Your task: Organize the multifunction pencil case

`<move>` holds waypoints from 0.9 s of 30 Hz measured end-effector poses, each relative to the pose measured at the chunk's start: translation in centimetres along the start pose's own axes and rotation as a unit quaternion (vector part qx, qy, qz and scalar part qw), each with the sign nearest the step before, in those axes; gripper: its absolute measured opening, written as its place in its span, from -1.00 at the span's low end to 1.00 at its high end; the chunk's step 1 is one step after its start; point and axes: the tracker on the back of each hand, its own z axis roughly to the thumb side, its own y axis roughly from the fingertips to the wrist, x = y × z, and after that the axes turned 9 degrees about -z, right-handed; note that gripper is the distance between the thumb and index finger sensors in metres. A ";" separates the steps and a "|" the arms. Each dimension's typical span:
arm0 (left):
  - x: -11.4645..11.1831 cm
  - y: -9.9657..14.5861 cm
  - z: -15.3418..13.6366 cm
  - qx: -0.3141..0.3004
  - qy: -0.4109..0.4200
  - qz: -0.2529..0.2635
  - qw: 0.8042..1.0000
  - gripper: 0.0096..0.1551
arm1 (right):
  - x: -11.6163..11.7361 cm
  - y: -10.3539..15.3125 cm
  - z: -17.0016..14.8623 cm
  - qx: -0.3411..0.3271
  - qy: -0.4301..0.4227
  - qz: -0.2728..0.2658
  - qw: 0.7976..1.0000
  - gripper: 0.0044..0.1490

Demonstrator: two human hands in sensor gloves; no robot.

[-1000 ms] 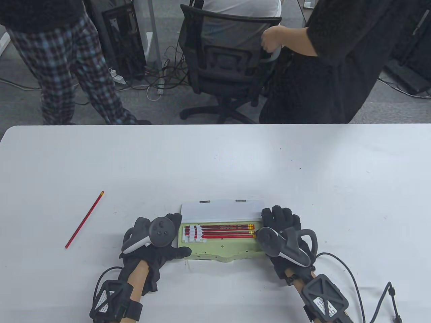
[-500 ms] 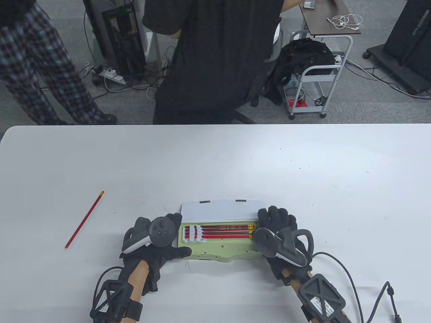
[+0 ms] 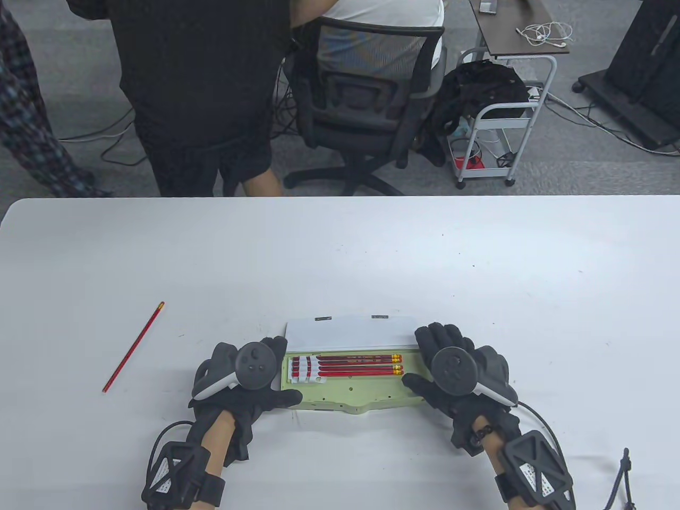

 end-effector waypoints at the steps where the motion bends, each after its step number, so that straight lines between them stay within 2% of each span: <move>1: 0.0 0.0 0.0 0.000 0.000 0.000 1.000 0.34 | 0.2 0.0 -0.2 -0.002 -0.006 0.018 1.000 0.29; 6: 0.0 0.0 0.0 0.001 -0.001 0.000 1.000 0.34 | 1.2 -0.2 -0.6 -0.006 0.009 0.076 0.997 0.35; 19: 0.8 0.4 -0.1 0.007 0.015 0.023 1.000 0.27 | 1.3 -0.2 -0.4 -0.002 0.008 0.072 0.997 0.34; 23: 1.6 1.0 -0.4 0.031 0.007 0.061 0.998 0.22 | 1.3 -0.3 -0.4 -0.002 0.010 0.072 0.997 0.34; 27: 2.9 2.0 -1.5 0.075 0.028 0.120 0.990 0.13 | 1.3 -0.3 -0.3 -0.002 0.011 0.073 0.997 0.34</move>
